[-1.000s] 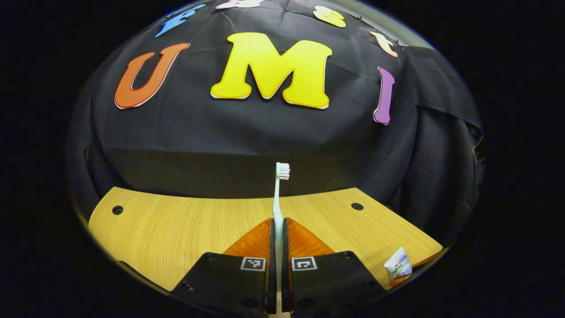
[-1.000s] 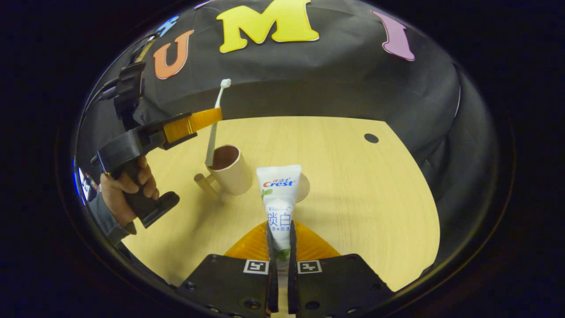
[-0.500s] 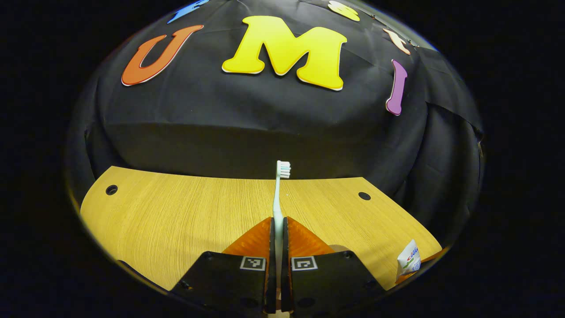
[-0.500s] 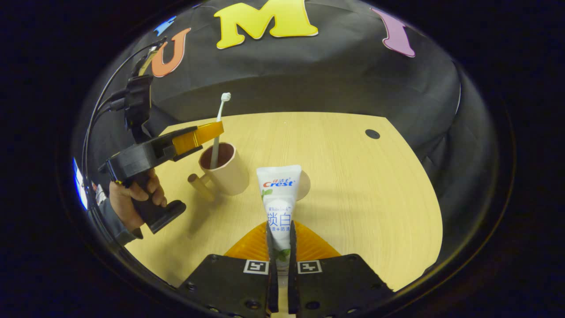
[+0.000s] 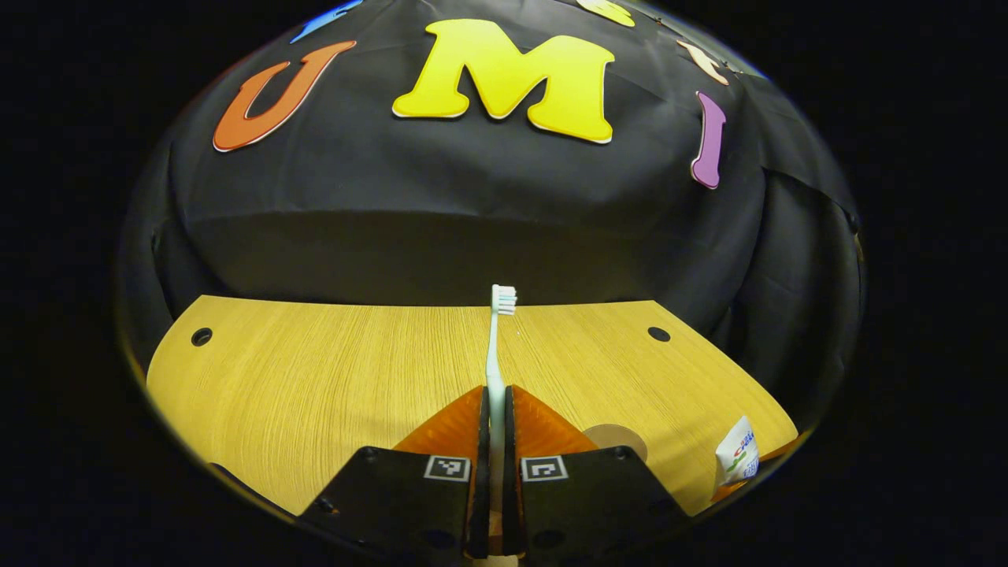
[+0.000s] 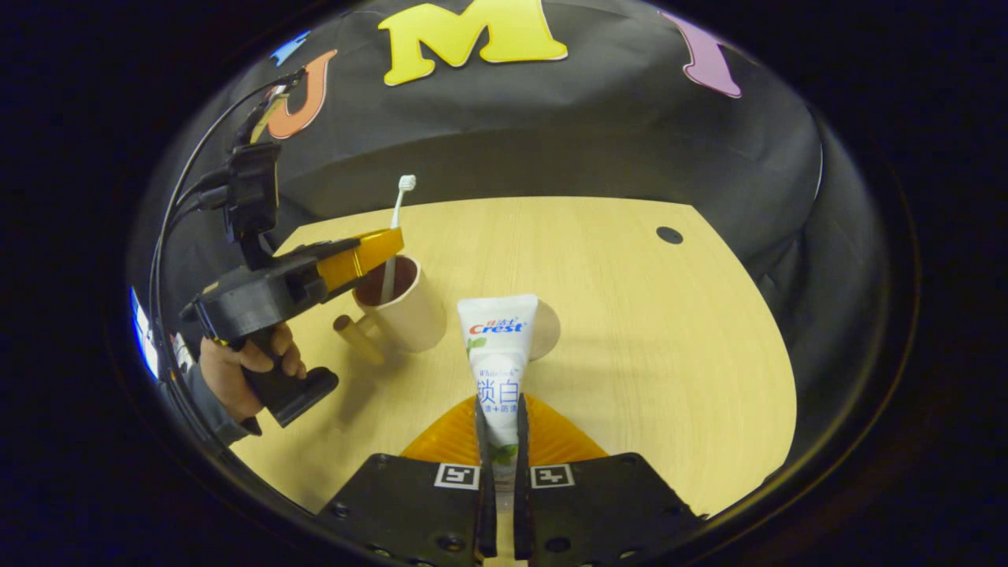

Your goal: Put the toothbrush and toothpaste on the desktop into the cup, then pick up the cup and place it on the coaster on the desktop.

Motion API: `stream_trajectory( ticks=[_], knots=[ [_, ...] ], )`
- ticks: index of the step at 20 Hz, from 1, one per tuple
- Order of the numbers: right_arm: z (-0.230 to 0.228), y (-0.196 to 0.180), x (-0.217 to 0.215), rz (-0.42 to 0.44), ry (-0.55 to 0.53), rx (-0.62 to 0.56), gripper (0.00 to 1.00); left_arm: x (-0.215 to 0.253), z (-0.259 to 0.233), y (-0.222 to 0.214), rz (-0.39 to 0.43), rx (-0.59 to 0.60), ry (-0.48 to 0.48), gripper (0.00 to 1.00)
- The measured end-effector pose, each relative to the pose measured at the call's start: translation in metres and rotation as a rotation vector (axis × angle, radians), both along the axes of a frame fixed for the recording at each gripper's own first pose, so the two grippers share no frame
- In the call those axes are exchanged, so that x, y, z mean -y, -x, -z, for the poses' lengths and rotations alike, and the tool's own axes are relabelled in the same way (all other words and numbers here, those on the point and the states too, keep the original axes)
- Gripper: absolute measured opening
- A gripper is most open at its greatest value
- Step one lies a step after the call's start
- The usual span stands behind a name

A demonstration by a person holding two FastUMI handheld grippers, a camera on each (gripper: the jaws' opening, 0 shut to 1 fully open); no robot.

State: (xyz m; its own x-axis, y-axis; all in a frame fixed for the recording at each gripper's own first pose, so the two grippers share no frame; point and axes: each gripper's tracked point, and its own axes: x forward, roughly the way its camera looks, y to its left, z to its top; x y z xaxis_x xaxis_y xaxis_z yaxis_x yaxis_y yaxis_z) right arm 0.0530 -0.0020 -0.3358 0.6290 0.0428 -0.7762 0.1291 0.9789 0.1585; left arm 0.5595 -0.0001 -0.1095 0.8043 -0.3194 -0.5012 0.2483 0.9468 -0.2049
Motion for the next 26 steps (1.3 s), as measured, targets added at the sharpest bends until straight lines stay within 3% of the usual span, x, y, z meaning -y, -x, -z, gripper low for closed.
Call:
stream_trajectory(
  ticks=[6,7,9,10,14,21,23,26],
  knots=[
    [-0.003,-0.001,0.001,0.015,-0.003,0.008,0.09,-0.012,0.002,0.013,-0.027,-0.035,-0.011,0.23],
    [-0.003,-0.002,0.001,0.020,-0.004,0.013,0.09,-0.015,0.001,0.016,-0.029,-0.037,-0.010,0.42],
    [-0.004,-0.002,0.001,0.023,-0.009,0.018,0.08,-0.020,-0.001,0.022,-0.033,-0.040,-0.012,0.24],
    [-0.005,-0.002,0.001,0.022,-0.012,0.021,0.08,-0.022,0.000,0.026,-0.031,-0.044,-0.014,0.37],
    [-0.009,-0.004,0.001,0.018,-0.016,0.048,0.08,-0.029,-0.001,0.048,-0.023,-0.065,-0.012,0.47],
    [-0.040,-0.014,0.006,-0.014,-0.030,0.193,0.08,-0.049,-0.022,0.079,-0.044,-0.047,-0.022,0.90],
    [-0.051,-0.034,-0.005,-0.028,-0.041,0.244,0.08,-0.059,-0.027,0.086,-0.061,-0.040,-0.028,0.96],
    [-0.061,-0.053,-0.020,-0.053,-0.062,0.312,0.08,-0.071,-0.032,0.097,-0.080,-0.042,-0.036,0.97]
  ],
)
